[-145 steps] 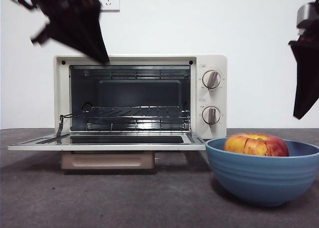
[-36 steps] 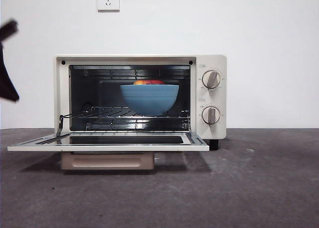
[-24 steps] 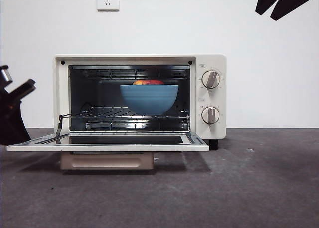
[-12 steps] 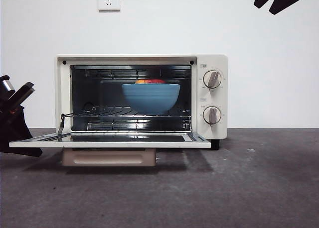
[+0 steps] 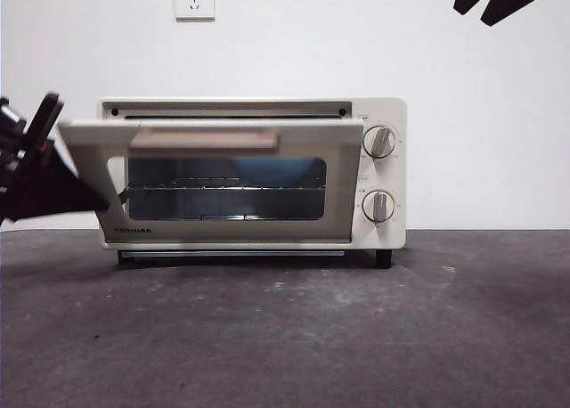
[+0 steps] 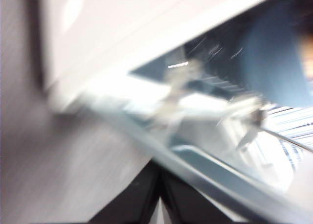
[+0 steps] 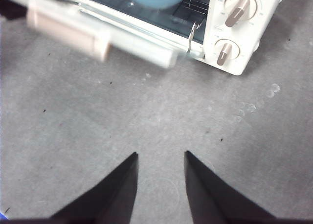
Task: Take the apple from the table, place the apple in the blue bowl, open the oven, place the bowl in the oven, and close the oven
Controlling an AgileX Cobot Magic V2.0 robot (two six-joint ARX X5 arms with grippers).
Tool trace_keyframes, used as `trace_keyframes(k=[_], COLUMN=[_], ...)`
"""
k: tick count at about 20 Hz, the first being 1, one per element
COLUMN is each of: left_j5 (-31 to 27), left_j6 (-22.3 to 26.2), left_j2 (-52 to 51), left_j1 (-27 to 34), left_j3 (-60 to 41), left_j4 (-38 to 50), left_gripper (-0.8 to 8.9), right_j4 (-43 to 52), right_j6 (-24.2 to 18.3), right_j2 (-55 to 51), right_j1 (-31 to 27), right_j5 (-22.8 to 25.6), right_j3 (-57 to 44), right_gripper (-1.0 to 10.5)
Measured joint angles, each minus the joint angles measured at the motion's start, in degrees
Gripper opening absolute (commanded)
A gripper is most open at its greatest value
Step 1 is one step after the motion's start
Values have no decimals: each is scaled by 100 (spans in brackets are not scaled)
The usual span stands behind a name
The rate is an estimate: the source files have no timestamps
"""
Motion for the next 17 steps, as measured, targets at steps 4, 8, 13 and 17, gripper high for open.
trace_keyframes(k=[4,8,13,17], left_j5=[-52,-74,-72,-214], left_j6=[-623,-986,-1088,-918], left_j2=[-2,-9,-328,-1093], left_j1=[-15,22,31,-35], left_j3=[13,13,13,13], left_j4=[1082,1370,1104,520], left_gripper=[6,7,7,7], right_j4=[0,0,4,326], right_j6=[0,0,0,0], right_j2=[0,0,0,-2], right_j1=[0,0,0,0], right_j5=[0,0,-7,-214], right_j3=[0,0,0,-79], right_gripper=[150,150,150,150])
